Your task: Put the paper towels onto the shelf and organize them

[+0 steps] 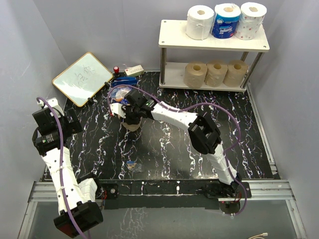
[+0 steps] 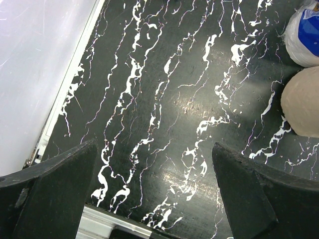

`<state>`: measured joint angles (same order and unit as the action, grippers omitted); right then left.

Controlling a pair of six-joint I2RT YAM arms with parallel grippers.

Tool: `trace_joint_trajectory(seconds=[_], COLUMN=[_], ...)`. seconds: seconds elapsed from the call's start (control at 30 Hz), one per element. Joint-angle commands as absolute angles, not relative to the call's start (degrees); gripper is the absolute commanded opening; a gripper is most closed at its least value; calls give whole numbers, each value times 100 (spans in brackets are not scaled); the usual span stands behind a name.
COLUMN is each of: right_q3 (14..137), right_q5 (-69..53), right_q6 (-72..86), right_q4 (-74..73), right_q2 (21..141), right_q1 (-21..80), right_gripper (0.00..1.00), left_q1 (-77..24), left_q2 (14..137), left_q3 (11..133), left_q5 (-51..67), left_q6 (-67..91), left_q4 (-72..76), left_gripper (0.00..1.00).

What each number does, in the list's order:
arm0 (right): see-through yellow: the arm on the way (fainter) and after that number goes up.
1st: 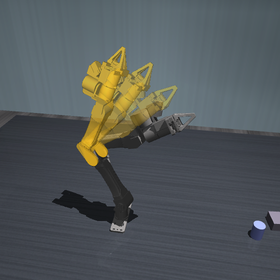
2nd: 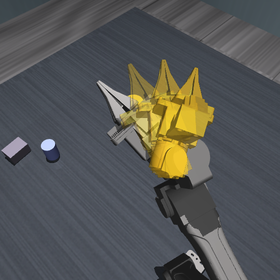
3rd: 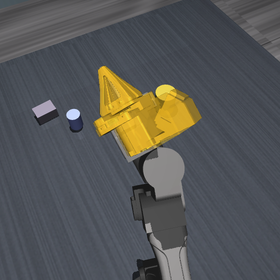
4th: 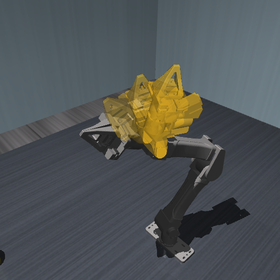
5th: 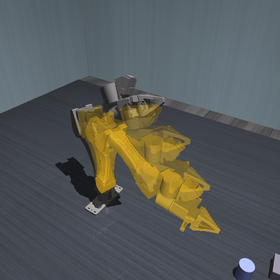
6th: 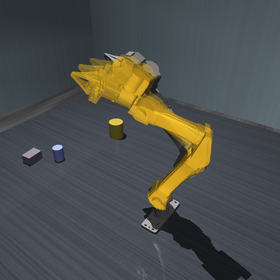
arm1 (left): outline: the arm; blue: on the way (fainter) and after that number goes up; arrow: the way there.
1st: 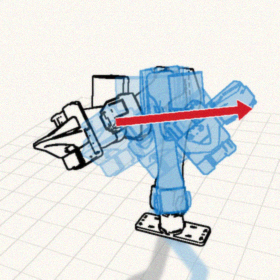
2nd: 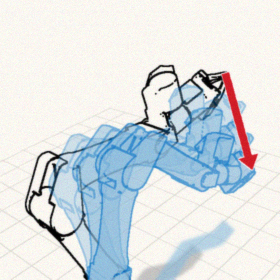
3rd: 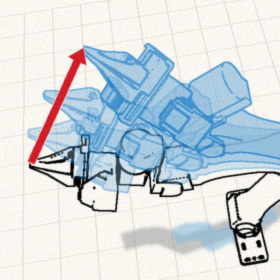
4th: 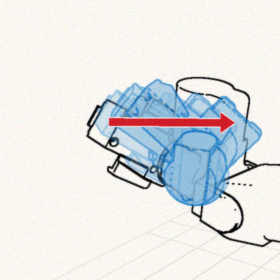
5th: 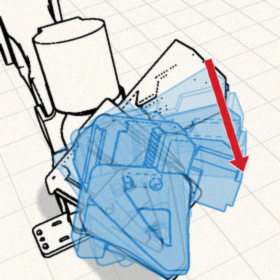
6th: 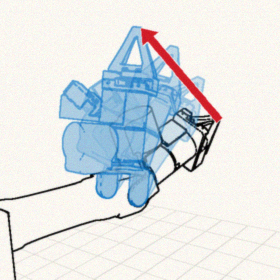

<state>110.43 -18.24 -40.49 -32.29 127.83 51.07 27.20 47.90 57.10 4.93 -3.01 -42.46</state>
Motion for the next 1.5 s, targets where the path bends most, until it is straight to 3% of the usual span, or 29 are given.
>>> trace_joint_trajectory(seconds=[0.0,0.27,0.57,0.77,1.23,1.47], right_q3=[11235,11109,10768,11378,12509,12435], right_q5=[-1019,-512,-980,-1131,-1202,-2003], right_q6=[-4086,-4210,-4403,-4449,-4173,-3907], right_q4=[-3278,-3913,-3387,-3154,-2795,-2926], right_q2=[12094,11006,10517,11054,12362,12228], right_q1=[5088,4777,3149,2476,2280,2212], right_gripper=[0,0,0,0,0,0], left_q1=[2751,2755,2751,2747,2751,2751], left_q2=[4694,4711,4697,4701,4667,4698], left_q3=[5695,5696,5703,5699,5695,5695], left_q5=[501,501,483,481,457,448], left_q6=[-334,-334,-320,-324,-318,-315], left_q4=[-4236,-4241,-4246,-4245,-4245,-4237], left_gripper=[98,98,98,98,98,98])
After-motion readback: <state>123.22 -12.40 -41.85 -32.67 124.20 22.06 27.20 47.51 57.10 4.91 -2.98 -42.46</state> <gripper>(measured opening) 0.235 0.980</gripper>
